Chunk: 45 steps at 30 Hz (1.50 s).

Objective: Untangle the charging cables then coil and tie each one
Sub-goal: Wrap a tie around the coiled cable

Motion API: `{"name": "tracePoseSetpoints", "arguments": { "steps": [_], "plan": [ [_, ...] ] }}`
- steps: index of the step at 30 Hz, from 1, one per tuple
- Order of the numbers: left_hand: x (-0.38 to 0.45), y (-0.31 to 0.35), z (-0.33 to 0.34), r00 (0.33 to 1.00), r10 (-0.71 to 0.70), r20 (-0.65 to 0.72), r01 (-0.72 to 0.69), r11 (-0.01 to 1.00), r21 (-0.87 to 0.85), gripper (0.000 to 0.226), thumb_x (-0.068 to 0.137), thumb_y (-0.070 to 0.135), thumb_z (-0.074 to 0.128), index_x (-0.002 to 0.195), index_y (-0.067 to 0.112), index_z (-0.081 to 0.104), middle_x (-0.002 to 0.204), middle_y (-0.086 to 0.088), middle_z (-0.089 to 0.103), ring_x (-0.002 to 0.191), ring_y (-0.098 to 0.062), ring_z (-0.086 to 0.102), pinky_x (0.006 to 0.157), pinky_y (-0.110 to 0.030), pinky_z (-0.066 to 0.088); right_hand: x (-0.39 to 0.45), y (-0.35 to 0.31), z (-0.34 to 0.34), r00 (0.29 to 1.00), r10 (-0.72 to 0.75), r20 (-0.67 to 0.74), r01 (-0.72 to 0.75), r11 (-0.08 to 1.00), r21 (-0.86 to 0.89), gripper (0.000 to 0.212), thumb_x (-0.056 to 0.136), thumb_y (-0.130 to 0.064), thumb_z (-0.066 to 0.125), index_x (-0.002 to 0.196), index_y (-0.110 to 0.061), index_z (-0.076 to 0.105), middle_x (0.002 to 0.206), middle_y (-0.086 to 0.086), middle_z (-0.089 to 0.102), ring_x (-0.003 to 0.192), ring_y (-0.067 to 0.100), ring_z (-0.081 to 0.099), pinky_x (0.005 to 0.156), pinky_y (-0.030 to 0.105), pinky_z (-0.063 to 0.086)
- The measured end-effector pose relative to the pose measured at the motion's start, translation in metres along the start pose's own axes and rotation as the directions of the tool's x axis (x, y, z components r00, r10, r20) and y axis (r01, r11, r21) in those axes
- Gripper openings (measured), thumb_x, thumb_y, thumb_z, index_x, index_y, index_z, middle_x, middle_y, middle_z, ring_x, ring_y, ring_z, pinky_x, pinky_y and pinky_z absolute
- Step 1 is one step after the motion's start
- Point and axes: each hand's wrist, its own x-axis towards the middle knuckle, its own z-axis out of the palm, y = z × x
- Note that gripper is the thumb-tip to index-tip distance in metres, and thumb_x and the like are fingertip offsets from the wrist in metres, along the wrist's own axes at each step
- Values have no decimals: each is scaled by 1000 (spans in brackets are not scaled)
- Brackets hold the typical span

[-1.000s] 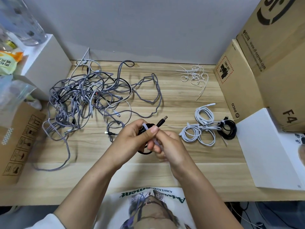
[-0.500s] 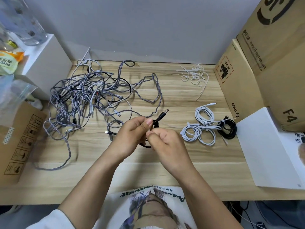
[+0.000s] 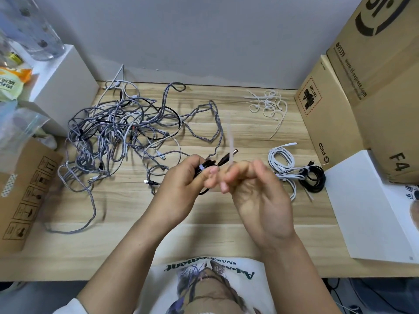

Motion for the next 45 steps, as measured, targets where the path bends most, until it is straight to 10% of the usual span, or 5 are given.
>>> {"name": "tracePoseSetpoints", "arguments": {
  "steps": [11,17,27,40,45],
  "plan": [
    [-8,13,1,991,11,136,-1,998,-68,37,73,55,59,72,19,48,70,-25,55,61,-30,42,58,-46,35,2,-12,0,972,14,-234,4,997,76,16,74,-34,60,71,-19,61,39,-4,35,31,12,36,50,26,48],
    [-11,21,0,982,-2,188,42,977,-209,27,79,18,71,72,8,48,54,11,44,52,-6,35,49,-16,30,-1,-17,-10,973,57,-221,-73,995,-63,23,63,-20,69,49,-22,51,34,-10,30,28,7,40,51,37,22],
    [-15,31,-3,959,6,284,83,950,-302,24,76,13,64,67,15,42,54,12,45,51,-6,32,48,-18,26,-2,-20,-6,976,78,-204,-115,977,-181,20,57,-14,67,45,-23,54,34,-8,43,31,6,38,43,20,25],
    [-16,22,-6,979,-45,199,38,999,38,28,70,44,62,69,24,42,58,4,45,55,-12,34,52,-29,26,-3,-13,-6,953,129,-274,-242,869,-432,22,73,-4,76,58,-7,60,47,12,53,37,5,48,41,11,34],
    [-13,22,-8,990,-35,134,-17,929,370,30,83,31,62,68,24,37,54,7,43,52,-8,37,47,-23,26,-3,3,-12,947,-229,-225,-81,510,-857,10,68,-25,77,75,-23,69,68,-5,56,65,7,55,63,20,45]
  ]
}}
